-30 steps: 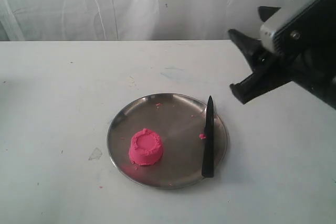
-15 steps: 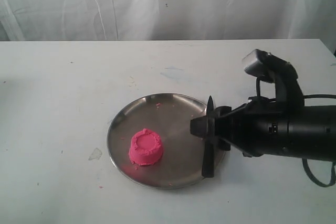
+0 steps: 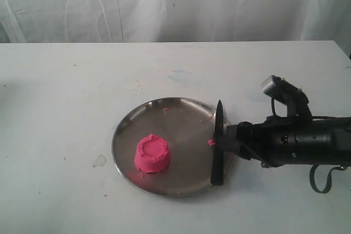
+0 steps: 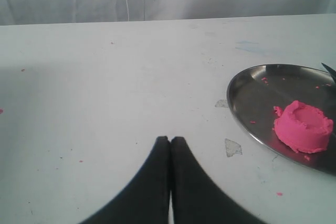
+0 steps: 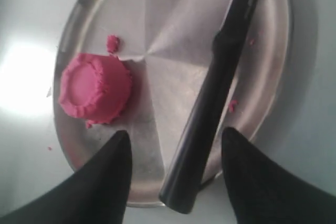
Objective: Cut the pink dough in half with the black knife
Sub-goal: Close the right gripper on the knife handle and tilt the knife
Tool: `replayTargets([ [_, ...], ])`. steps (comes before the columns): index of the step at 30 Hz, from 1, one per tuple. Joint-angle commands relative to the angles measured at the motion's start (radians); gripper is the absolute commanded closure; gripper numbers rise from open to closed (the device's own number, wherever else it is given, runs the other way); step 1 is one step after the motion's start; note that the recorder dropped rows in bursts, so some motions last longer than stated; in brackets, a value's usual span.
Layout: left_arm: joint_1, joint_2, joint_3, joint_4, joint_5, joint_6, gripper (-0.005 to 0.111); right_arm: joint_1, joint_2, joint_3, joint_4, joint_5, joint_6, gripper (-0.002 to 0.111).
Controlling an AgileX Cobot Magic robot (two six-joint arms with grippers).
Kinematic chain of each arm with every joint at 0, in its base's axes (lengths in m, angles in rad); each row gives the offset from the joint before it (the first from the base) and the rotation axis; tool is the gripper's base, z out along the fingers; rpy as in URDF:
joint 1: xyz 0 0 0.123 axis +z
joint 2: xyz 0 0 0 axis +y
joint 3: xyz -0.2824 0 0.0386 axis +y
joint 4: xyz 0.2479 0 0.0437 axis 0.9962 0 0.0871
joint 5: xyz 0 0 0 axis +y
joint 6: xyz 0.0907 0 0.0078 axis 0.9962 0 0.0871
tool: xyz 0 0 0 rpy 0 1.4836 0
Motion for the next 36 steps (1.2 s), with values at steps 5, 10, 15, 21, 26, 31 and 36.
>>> replayTargets([
  [5,0.002,-0.005,0.004,-0.003,0.006,-0.004,0.107,-0.008,0.131,-0.059,0.001,0.009,-0.030,0.059],
  [10,0.002,-0.005,0.004,-0.003,0.006,-0.004,0.107,-0.006,0.135,-0.083,0.001,0.010,-0.032,0.059],
  [15,0.002,-0.005,0.004,-0.003,0.006,-0.004,0.107,-0.006,0.159,-0.096,0.001,0.013,-0.034,0.059],
  [21,0.002,-0.005,0.004,-0.003,0.006,-0.004,0.107,0.001,0.202,-0.127,-0.015,0.017,-0.034,0.059],
  [26,0.002,-0.005,0.004,-0.003,0.006,-0.004,0.107,0.019,0.234,-0.151,-0.026,0.024,-0.032,0.059],
  [31,0.002,-0.005,0.004,-0.003,0.006,-0.004,0.107,0.021,0.278,-0.164,-0.036,0.035,-0.028,0.059],
  [36,0.002,-0.005,0.004,-0.003,0.006,-0.004,0.107,0.021,0.278,-0.172,-0.041,0.041,-0.028,0.059],
])
